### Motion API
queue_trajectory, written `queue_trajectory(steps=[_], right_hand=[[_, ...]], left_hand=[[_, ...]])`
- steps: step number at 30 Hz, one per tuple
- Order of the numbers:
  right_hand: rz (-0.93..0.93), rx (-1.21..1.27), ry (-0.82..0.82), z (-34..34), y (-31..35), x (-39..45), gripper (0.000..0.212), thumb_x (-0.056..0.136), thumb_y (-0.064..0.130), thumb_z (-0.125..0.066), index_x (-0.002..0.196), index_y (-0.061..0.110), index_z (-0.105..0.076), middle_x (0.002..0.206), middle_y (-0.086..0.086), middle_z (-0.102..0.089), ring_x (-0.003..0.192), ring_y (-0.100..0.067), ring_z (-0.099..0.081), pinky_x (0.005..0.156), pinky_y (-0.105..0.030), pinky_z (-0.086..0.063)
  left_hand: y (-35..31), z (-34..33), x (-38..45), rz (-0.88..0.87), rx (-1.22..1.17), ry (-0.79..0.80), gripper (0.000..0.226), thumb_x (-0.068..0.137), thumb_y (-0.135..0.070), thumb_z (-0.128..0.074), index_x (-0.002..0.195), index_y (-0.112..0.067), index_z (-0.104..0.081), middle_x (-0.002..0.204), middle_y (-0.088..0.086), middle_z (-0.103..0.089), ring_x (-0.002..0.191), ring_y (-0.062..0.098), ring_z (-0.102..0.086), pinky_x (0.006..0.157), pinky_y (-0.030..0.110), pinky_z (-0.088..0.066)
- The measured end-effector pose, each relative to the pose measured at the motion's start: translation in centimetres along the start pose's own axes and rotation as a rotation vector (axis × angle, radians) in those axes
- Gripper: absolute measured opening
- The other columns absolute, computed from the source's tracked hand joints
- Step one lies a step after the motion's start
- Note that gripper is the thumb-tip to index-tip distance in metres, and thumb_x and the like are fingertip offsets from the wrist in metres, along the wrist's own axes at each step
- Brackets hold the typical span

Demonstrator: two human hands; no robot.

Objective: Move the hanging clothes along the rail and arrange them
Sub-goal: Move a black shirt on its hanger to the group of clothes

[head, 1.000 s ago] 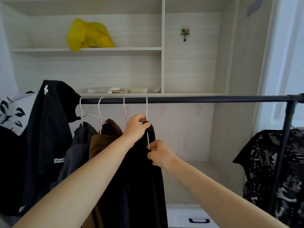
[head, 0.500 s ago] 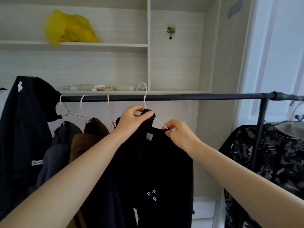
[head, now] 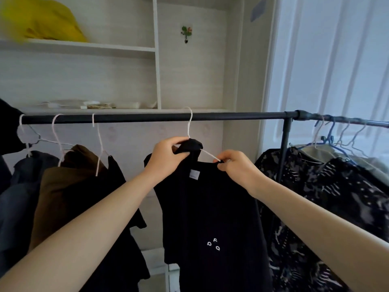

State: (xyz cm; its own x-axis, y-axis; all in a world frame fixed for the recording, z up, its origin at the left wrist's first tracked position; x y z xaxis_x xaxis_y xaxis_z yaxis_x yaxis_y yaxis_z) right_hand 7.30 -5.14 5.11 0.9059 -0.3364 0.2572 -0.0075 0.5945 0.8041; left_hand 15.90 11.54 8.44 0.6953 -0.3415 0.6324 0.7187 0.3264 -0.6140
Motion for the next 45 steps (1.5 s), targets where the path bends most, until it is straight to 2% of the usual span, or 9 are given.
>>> queue_trajectory(steps=[8, 16, 22, 28, 33, 36, 39, 41, 45], right_hand=[[-0.018, -0.011, -0.039, 4.6, 1.1, -2.0, 0.018, 0.085, 0.008, -0.052, 0.072, 0.016, -0.063, 0.066, 0.000, -0.054, 0.057, -0.014, -0.049, 0.049, -0.022, -0.037], [-0.004, -0.226, 0.036, 5.6, -1.1, -3.7, 0.020, 0.079, 0.019, -0.055, 0.061, 0.011, -0.059, 0.059, -0.001, -0.053, 0.058, -0.019, -0.051, 0.055, -0.025, -0.041], [0.080, -0.459, 0.148, 5.5, -2.9, -5.1, 0.019, 0.084, 0.026, -0.056, 0.077, 0.027, -0.073, 0.072, 0.000, -0.064, 0.071, -0.020, -0.060, 0.063, -0.028, -0.050], [0.217, -0.566, 0.169, 6.4, -3.6, -6.0, 0.025, 0.090, 0.025, -0.057, 0.100, 0.041, -0.074, 0.054, 0.015, -0.051, 0.054, 0.000, -0.042, 0.063, -0.023, -0.038], [0.282, -0.636, 0.268, 5.8, -3.4, -7.2, 0.027, 0.090, 0.023, -0.055, 0.099, 0.041, -0.073, 0.055, 0.015, -0.056, 0.060, -0.003, -0.051, 0.067, -0.024, -0.043], [0.319, -0.602, 0.348, 5.4, -3.6, -8.0, 0.024, 0.092, 0.022, -0.056, 0.097, 0.036, -0.075, 0.062, 0.015, -0.064, 0.055, 0.000, -0.052, 0.059, -0.014, -0.035], [0.332, -0.471, 0.408, 5.5, -4.0, -8.9, 0.022, 0.091, 0.017, -0.059, 0.095, 0.030, -0.076, 0.076, 0.010, -0.068, 0.064, -0.006, -0.055, 0.066, -0.016, -0.041], [0.315, -0.374, 0.408, 6.4, -4.4, -9.1, 0.020, 0.090, 0.012, -0.061, 0.095, 0.024, -0.077, 0.072, 0.014, -0.064, 0.065, -0.006, -0.055, 0.067, -0.017, -0.042], [0.228, -0.217, 0.300, 9.3, -5.5, -8.7, 0.022, 0.088, 0.007, -0.063, 0.087, 0.022, -0.078, 0.073, -0.002, -0.067, 0.063, -0.005, -0.051, 0.065, -0.017, -0.037]], left_hand=[[-6.4, 0.6, 1.9, -0.138, -0.068, -0.087, 0.032, 0.079, 0.004, -0.065, 0.104, -0.015, -0.071, 0.097, -0.005, -0.070, 0.093, 0.008, -0.065, 0.089, 0.016, -0.048], [-12.5, -0.6, 1.2, -0.423, 0.259, -0.047, 0.022, 0.072, -0.001, -0.063, 0.087, -0.014, -0.074, 0.086, 0.000, -0.070, 0.082, 0.019, -0.063, 0.077, 0.036, -0.051], [-14.2, -2.4, 0.2, -0.563, 0.614, 0.036, 0.015, 0.074, -0.011, -0.062, 0.085, -0.017, -0.069, 0.090, -0.001, -0.066, 0.084, 0.026, -0.061, 0.065, 0.039, -0.048], [-10.9, -2.1, 2.1, -0.282, 0.459, 0.216, 0.012, 0.071, -0.002, -0.071, 0.078, -0.010, -0.074, 0.068, -0.004, -0.064, 0.061, 0.001, -0.052, 0.064, 0.022, -0.045], [-9.1, -3.4, 2.6, -0.172, 0.394, 0.352, 0.023, 0.069, 0.003, -0.072, 0.065, -0.020, -0.069, 0.062, -0.013, -0.063, 0.058, -0.003, -0.056, 0.055, 0.001, -0.036], [-8.8, -4.0, 2.6, -0.159, 0.286, 0.349, 0.029, 0.068, 0.005, -0.072, 0.060, -0.023, -0.067, 0.058, -0.012, -0.064, 0.053, -0.009, -0.056, 0.055, 0.002, -0.039], [-7.7, -4.4, 2.4, -0.121, 0.159, 0.319, 0.031, 0.069, 0.011, -0.071, 0.060, -0.018, -0.067, 0.048, -0.013, -0.062, 0.049, -0.008, -0.056, 0.054, 0.004, -0.041], [-6.1, -4.4, 2.2, -0.071, 0.092, 0.291, 0.033, 0.071, 0.013, -0.070, 0.061, -0.018, -0.066, 0.052, -0.012, -0.063, 0.051, -0.007, -0.057, 0.056, 0.005, -0.044], [-3.1, -5.8, 1.1, 0.012, 0.117, 0.399, 0.033, 0.075, 0.012, -0.065, 0.070, -0.020, -0.070, 0.070, -0.005, -0.069, 0.067, 0.003, -0.062, 0.064, 0.009, -0.046]])
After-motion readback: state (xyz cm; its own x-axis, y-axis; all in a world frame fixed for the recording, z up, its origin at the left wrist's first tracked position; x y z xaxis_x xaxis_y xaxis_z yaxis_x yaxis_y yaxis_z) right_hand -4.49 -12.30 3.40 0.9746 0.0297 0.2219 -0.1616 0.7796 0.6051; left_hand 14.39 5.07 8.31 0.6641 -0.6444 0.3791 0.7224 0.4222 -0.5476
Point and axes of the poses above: each hand's wrist, its own x-axis towards the middle knuckle, its own z-axis out of the back of the hand, y = z × x, the point moved 10 cm from there along x, towards the middle knuckle
